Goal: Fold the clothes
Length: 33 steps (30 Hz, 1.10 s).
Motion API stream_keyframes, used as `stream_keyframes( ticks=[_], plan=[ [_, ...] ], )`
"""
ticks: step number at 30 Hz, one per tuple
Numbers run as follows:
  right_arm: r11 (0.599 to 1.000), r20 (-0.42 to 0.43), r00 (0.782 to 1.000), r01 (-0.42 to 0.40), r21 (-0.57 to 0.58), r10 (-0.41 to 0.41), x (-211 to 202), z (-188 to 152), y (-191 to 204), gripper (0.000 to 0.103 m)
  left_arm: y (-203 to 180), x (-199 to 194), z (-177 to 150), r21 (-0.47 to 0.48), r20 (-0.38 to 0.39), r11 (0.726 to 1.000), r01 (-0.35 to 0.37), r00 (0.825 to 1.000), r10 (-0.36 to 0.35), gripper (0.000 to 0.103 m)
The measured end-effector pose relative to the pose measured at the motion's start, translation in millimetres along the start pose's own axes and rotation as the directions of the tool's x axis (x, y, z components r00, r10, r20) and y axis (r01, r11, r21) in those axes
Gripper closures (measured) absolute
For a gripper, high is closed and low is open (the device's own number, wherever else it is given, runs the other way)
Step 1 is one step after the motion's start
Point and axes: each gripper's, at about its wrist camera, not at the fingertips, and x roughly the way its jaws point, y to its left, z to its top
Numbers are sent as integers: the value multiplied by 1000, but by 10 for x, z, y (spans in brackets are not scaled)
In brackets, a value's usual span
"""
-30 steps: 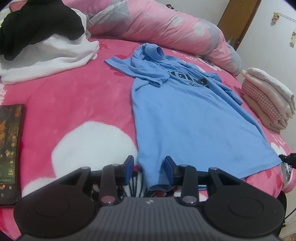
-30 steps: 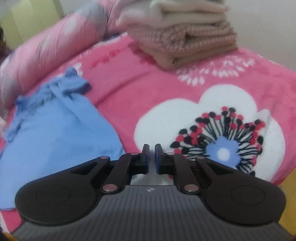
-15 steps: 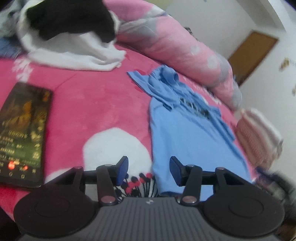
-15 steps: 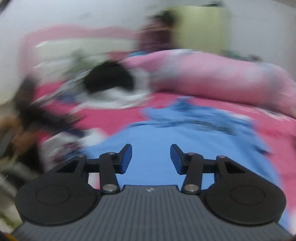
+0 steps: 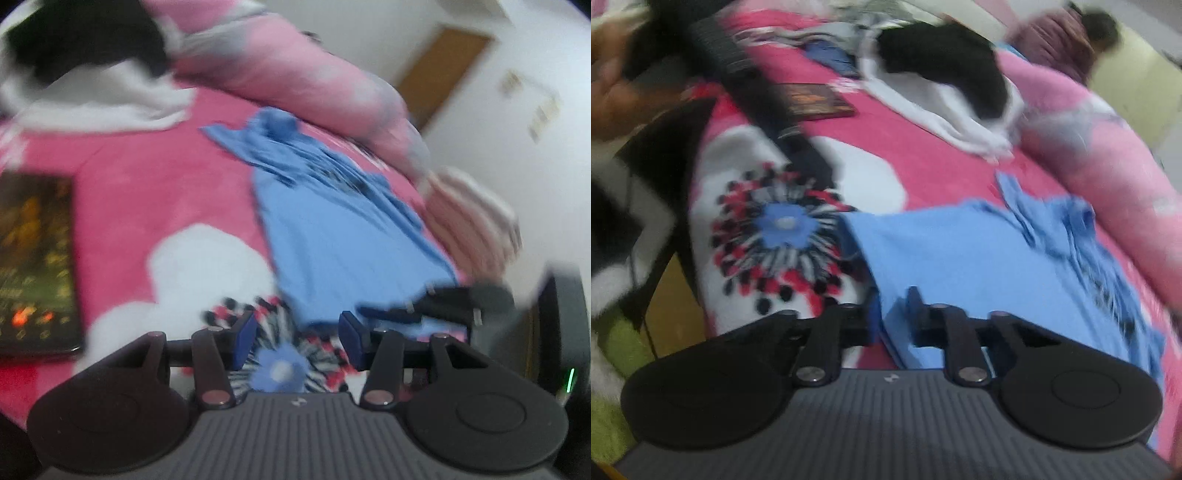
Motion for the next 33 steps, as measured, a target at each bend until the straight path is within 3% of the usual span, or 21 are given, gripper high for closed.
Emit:
stream_keyframes(
  ticks=[4,12,20,26,27,28,33],
  plan=[
    [980,38,999,-17,196,10,-49,-44,-127,97,-222,175,-63,107,-6,992,-67,998,68,53],
    [930,79,997,-50,364,23,-9,-177,-281,97,-492,365,-198,267,52,945,-190,982,183,53],
    [921,100,995,-65,383,29,42,-225,-322,97,-513,408,-201,246,75,946,-212,977,200,60],
    [929,101,995,-61,364,25,52,-246,-290,97,-440,420,-168,204,84,955,-217,975,203,81],
    [935,101,995,-53,352,19,57,-245,-272,97,-439,419,-167,202,90,955,-219,975,204,94],
    [940,100,995,-46,339,12,62,-244,-254,97,-441,411,-164,202,95,954,-221,974,206,99],
    [965,131,991,-45,257,11,-43,-199,-169,100,-535,101,-92,256,172,937,-237,965,197,102]
  ],
)
